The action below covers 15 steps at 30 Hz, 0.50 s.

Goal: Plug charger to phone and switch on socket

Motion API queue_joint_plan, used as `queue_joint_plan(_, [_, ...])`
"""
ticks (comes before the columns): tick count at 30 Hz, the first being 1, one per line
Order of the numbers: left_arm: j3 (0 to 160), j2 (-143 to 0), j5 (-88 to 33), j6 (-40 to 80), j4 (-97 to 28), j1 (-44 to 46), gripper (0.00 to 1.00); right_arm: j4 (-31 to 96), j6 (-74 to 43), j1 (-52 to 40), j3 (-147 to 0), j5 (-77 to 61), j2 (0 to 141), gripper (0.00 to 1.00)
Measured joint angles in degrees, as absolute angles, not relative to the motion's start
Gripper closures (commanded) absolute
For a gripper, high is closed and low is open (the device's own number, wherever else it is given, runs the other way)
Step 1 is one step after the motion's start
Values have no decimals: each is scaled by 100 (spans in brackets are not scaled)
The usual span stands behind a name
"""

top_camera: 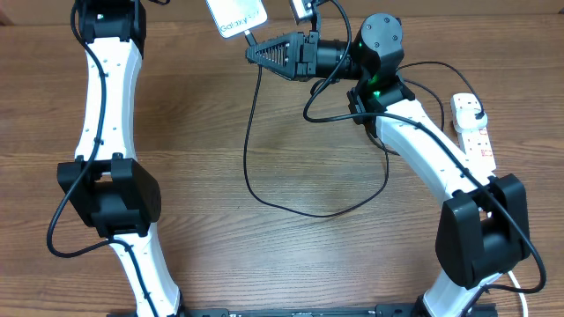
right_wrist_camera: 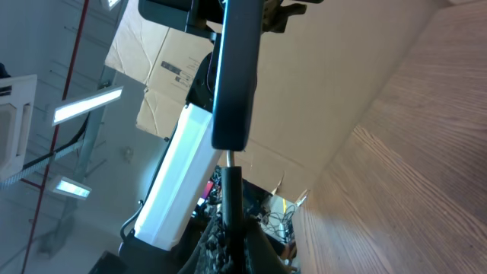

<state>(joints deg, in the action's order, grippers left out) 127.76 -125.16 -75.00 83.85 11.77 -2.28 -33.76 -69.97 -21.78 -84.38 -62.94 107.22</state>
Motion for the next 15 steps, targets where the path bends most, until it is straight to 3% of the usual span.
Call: queue_joint_plan(15, [12776,-12516,-7522,8383,1177,-228,96,-3374,-7050,-2178,-8438,-6250,10722,96])
